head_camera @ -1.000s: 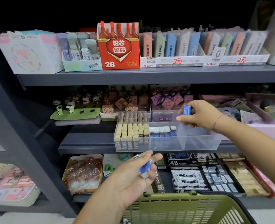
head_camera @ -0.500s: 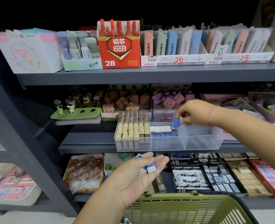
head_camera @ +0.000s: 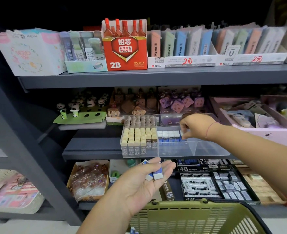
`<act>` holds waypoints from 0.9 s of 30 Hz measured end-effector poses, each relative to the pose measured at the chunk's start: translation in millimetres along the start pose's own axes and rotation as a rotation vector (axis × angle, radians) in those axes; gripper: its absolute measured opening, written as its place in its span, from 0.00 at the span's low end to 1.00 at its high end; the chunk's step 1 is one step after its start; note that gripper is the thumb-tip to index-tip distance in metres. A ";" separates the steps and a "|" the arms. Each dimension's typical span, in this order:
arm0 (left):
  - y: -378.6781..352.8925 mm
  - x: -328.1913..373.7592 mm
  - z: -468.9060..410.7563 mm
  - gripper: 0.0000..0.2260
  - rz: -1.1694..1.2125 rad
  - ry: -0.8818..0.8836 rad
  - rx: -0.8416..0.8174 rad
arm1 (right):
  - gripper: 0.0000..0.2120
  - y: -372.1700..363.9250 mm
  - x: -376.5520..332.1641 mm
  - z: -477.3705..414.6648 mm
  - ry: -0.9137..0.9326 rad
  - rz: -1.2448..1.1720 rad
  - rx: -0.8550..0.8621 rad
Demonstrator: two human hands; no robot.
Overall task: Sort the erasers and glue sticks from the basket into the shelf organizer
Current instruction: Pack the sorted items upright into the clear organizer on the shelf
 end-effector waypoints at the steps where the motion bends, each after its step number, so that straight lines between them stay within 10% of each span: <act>1: 0.0 -0.3 -0.4 0.14 0.001 0.001 -0.001 | 0.11 -0.9 1.3 0.1 -0.013 -0.008 0.003; 12: -3.7 1.2 0.0 0.16 -0.060 -0.053 -0.073 | 0.12 25.9 -17.8 28.2 0.096 -0.306 0.183; 18: -10.3 2.3 1.3 0.18 -0.152 -0.102 -0.166 | 0.15 7.4 -83.7 78.0 0.351 -0.841 -0.264; 27: -13.4 7.5 7.2 0.23 -0.144 -0.121 -0.211 | 0.09 22.7 -62.6 72.7 0.236 -1.146 -0.196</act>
Point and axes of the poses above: each hand's wrist, its own z-axis away from the middle knuckle, its own y-axis out of the back of the hand, x = y × z, the point moved 5 cm from there along -z, towards the middle knuckle, and after that the axes turned 11 degrees about -z, right-handed, at the moved point
